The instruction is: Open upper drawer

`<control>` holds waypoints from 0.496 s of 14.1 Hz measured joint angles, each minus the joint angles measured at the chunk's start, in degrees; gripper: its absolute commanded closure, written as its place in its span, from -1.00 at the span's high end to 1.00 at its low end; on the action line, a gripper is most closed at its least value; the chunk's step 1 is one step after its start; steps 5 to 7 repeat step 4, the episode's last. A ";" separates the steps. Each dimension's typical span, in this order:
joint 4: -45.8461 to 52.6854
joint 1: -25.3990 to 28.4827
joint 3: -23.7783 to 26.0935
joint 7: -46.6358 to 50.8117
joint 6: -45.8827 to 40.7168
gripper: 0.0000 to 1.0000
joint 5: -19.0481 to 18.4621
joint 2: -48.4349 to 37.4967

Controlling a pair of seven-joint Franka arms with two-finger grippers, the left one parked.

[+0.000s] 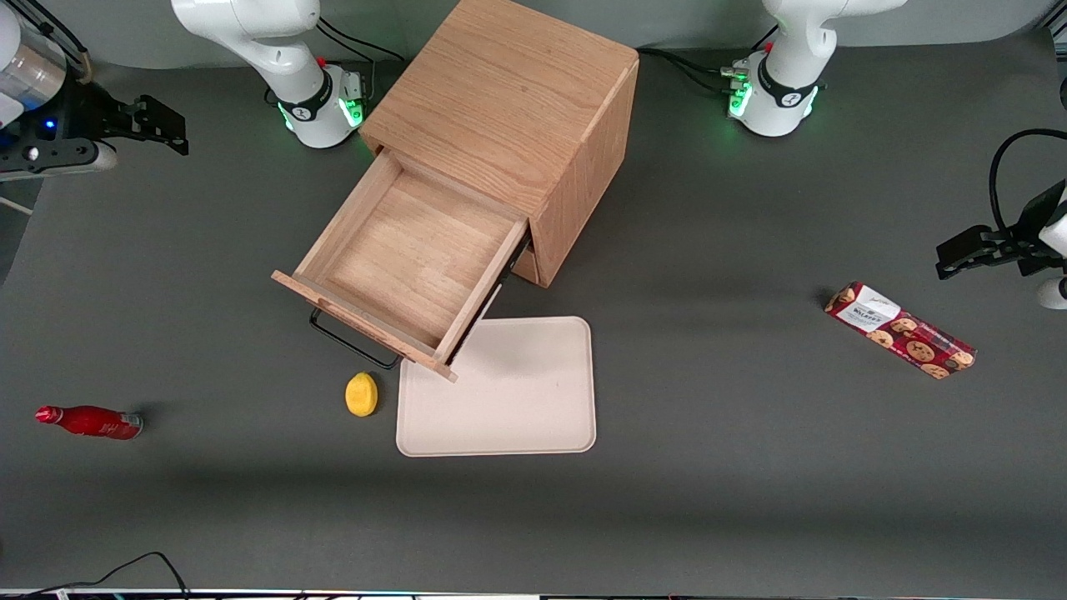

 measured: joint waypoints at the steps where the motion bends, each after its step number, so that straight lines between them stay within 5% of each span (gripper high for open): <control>1: 0.17 0.07 0.06 0.01 0.00 1.00 0.33 -0.57; 7: 1.80 0.13 0.06 0.04 0.00 1.00 0.38 -1.59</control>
